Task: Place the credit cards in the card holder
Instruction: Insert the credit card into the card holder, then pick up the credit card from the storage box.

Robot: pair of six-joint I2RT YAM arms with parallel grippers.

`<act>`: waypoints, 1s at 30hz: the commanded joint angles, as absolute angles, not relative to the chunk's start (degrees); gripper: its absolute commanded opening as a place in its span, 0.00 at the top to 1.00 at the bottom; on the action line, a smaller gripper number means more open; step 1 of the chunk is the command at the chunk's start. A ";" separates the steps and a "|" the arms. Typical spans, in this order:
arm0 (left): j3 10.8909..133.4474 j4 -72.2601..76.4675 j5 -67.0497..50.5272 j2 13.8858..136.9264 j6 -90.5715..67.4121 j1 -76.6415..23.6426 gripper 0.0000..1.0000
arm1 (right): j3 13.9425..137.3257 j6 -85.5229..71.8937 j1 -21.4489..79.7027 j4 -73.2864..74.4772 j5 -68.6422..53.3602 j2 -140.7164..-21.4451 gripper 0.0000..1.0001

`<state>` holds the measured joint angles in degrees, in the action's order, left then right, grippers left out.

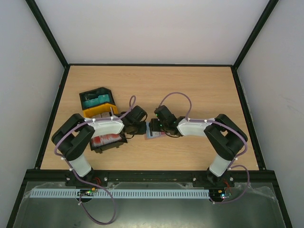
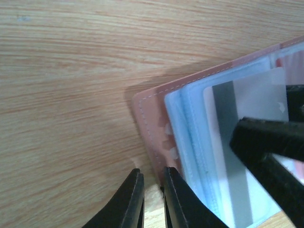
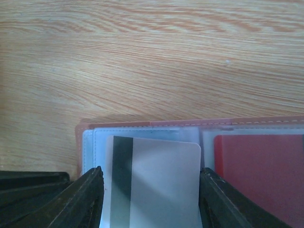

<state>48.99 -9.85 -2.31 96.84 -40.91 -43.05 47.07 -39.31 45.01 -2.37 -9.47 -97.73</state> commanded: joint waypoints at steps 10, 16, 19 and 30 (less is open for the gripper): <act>52.29 -12.22 -5.42 103.05 -35.49 -40.61 0.84 | 50.66 -28.32 46.63 -1.63 -12.94 -100.09 0.52; 51.82 -13.69 -4.83 99.52 -34.34 -38.85 0.83 | 51.46 -33.60 45.25 -0.73 -0.61 -96.87 0.48; 52.90 -16.44 -2.24 95.55 -33.09 -37.93 0.75 | 50.65 -36.10 42.89 -0.16 1.66 -92.80 0.44; 54.33 -30.04 2.53 79.64 -38.12 -24.39 0.43 | 54.38 -43.55 40.56 8.82 1.09 -89.44 0.40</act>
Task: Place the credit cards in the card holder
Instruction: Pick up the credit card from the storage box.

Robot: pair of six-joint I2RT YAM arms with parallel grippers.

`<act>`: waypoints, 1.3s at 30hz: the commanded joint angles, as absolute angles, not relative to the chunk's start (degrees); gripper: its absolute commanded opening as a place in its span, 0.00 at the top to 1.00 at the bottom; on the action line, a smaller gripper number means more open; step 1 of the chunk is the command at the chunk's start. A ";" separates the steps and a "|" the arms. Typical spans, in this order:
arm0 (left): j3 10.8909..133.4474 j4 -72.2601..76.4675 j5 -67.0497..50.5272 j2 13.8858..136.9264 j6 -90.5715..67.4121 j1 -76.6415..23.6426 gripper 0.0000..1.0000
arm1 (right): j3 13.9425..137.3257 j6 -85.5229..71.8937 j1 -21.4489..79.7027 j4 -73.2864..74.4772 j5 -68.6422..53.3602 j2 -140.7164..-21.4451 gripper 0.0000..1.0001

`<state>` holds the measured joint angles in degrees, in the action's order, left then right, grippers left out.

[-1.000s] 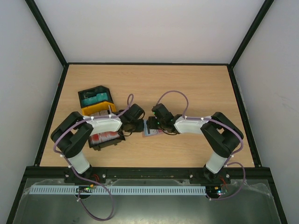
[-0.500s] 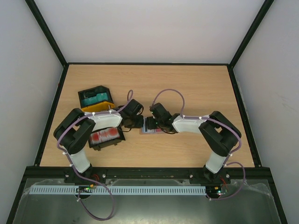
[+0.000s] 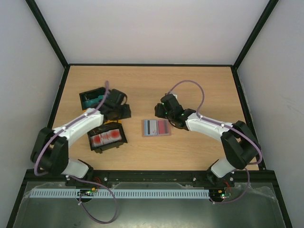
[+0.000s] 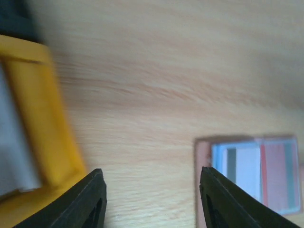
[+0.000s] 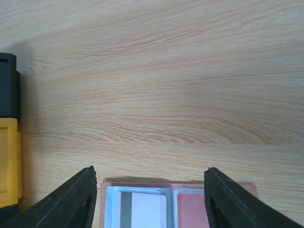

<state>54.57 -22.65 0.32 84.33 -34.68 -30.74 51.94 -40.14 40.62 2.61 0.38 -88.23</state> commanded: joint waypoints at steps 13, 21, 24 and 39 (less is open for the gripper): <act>54.39 -26.11 -2.75 88.13 -41.46 -13.54 0.30 | 59.70 -38.80 40.27 12.28 2.43 -95.74 0.41; 57.38 -27.36 -1.66 93.11 -39.95 -13.35 0.51 | 56.70 -37.64 39.82 11.12 1.43 -94.67 0.41; 57.00 -28.74 0.03 91.53 -39.21 -13.36 0.52 | 56.76 -37.10 39.80 10.70 1.20 -94.82 0.41; 57.83 -29.57 -0.75 94.10 -34.46 -12.92 0.64 | 58.40 -34.96 39.59 8.36 -0.73 -100.13 0.41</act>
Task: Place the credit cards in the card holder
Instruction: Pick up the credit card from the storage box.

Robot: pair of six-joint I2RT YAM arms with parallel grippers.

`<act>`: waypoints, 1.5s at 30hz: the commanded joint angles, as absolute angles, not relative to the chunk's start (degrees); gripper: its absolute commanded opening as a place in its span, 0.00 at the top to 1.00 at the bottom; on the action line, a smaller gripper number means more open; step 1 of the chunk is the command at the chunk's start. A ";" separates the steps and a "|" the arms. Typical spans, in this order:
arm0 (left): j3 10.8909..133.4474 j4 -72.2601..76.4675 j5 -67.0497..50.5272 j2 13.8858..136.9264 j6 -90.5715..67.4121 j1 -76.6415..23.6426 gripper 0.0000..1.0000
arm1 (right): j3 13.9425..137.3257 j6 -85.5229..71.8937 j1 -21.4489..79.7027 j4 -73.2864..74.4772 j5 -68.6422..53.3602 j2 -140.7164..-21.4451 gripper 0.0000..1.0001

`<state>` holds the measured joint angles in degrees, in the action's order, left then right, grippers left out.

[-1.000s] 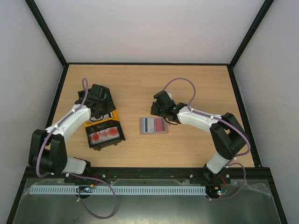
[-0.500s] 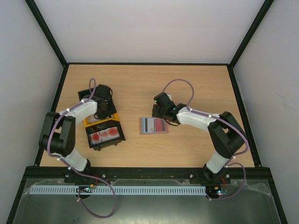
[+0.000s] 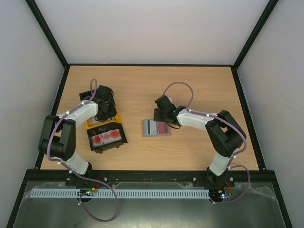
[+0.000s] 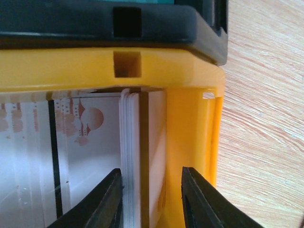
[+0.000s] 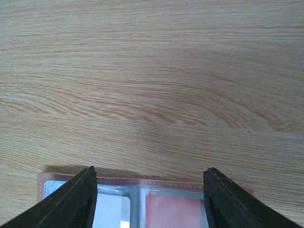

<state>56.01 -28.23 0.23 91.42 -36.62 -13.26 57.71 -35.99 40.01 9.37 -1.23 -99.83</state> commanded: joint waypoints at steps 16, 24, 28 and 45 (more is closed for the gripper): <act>61.40 -32.27 0.46 92.93 -31.03 -12.91 0.82 | 58.60 -35.59 39.26 7.08 -2.00 -102.08 0.41; 61.89 -33.45 0.60 92.49 -30.19 -12.90 0.81 | 58.86 -35.76 39.05 6.81 -2.63 -102.40 0.41; 61.92 -33.34 0.62 92.81 -30.01 -12.92 0.83 | 58.92 -35.64 39.11 6.86 -2.73 -102.55 0.41; 60.16 -27.95 -7.77 94.02 -30.21 -12.28 0.55 | 58.88 -35.68 38.87 7.05 -2.80 -102.91 0.41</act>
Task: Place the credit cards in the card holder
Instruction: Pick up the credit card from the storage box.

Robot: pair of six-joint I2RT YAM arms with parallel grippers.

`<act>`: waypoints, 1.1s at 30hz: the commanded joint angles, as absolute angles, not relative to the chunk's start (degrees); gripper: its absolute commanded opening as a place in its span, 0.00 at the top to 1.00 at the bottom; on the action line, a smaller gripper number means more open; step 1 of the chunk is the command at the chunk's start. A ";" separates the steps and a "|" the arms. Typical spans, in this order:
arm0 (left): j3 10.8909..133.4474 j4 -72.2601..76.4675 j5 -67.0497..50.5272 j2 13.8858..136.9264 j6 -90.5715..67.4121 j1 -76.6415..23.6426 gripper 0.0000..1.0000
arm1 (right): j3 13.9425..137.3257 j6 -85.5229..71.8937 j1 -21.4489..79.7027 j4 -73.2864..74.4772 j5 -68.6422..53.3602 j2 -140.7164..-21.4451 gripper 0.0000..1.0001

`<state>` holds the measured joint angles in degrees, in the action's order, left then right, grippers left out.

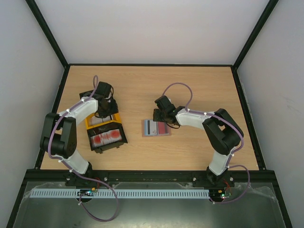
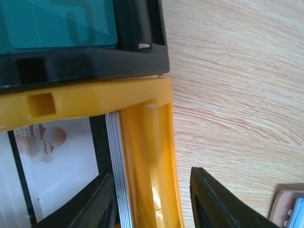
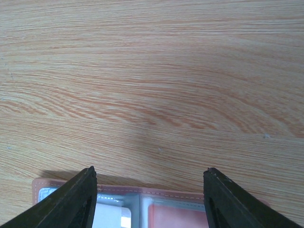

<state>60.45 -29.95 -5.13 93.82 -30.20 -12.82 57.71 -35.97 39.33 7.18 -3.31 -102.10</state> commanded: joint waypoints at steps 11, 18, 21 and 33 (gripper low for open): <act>61.66 -27.81 -9.40 99.22 -29.26 -12.39 0.45 | 59.49 -35.43 38.79 7.43 -2.46 -103.30 0.41; 61.82 -27.51 -12.08 97.04 -29.16 -12.60 0.47 | 60.22 -35.37 38.76 7.65 -2.59 -103.90 0.41; 62.36 -27.47 -13.76 96.62 -29.22 -12.76 0.50 | 60.31 -35.49 38.74 7.71 -2.69 -104.08 0.41; 63.28 -29.11 -13.20 95.35 -30.02 -13.00 0.58 | 59.69 -35.41 38.66 7.74 -2.54 -103.79 0.41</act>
